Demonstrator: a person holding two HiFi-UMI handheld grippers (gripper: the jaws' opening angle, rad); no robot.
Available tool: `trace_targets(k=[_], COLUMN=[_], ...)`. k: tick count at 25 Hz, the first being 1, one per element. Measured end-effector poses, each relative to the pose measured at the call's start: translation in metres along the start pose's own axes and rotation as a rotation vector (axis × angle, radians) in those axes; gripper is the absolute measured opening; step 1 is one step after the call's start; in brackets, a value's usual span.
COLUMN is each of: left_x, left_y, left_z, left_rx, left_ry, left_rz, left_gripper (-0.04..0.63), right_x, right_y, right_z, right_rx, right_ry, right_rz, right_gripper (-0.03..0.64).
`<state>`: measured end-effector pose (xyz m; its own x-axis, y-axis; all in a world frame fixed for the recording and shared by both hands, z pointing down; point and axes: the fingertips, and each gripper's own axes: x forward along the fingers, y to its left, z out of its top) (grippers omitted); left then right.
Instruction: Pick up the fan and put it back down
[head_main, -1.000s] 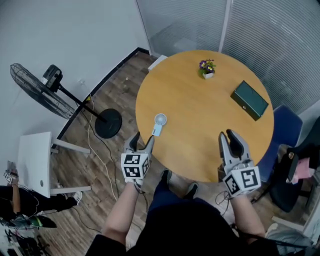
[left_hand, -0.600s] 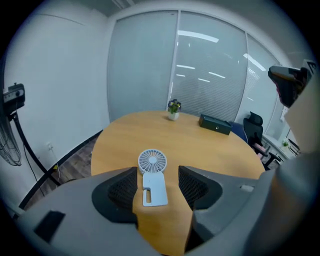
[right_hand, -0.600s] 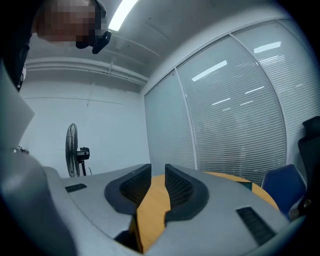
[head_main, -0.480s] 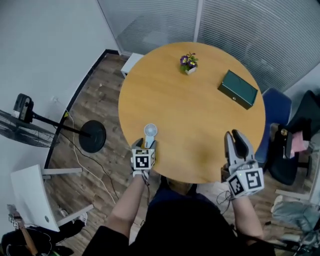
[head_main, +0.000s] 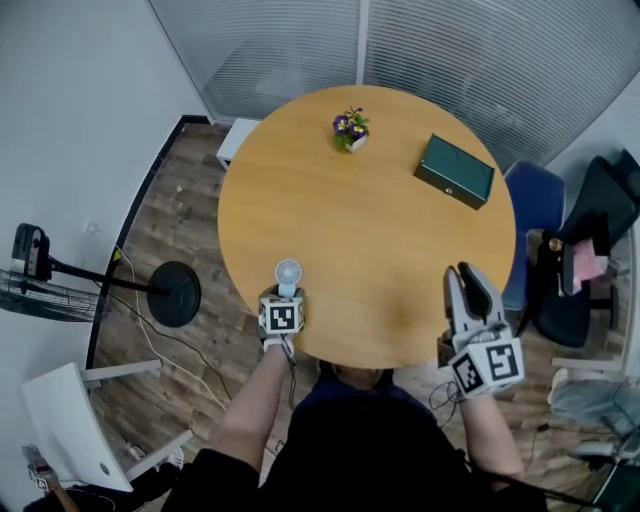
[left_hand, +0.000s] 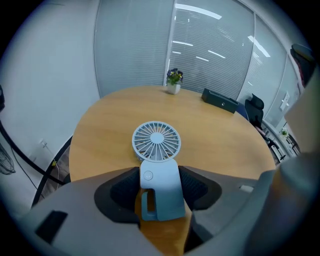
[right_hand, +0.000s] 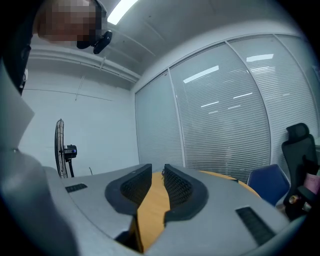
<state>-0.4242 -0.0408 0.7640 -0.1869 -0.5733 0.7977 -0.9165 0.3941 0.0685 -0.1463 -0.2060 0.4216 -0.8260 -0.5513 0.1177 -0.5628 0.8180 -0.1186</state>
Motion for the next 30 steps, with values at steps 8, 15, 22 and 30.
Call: trace_targets(k=[8, 15, 22, 30], left_x=[-0.014, -0.069, -0.128, -0.196], left_y=[0.001, -0.006, -0.040, -0.079], left_z=[-0.008, 0.045, 0.093, 0.157], left_rx=[-0.139, -0.183, -0.198, -0.202], left_ry=[0.025, -0.156, -0.324, -0.549], left_rz=[-0.102, -0.176, -0.321, -0.555], left_gripper=[0.213, 0.213, 0.213, 0.213], right_x=[-0.014, -0.018, -0.026, -0.030], right_y=[-0.007, -0.004, 0.002, -0.006], right_z=[0.002, 0.003, 0.006, 0.013], right_rx=[0.011, 0.016, 0.009, 0.023], right_ry=[-0.019, -0.025, -0.032, -0.052], right_rz=[0.001, 0.015, 0.017, -0.038], right_gripper=[0.080, 0.077, 0.067, 0.066])
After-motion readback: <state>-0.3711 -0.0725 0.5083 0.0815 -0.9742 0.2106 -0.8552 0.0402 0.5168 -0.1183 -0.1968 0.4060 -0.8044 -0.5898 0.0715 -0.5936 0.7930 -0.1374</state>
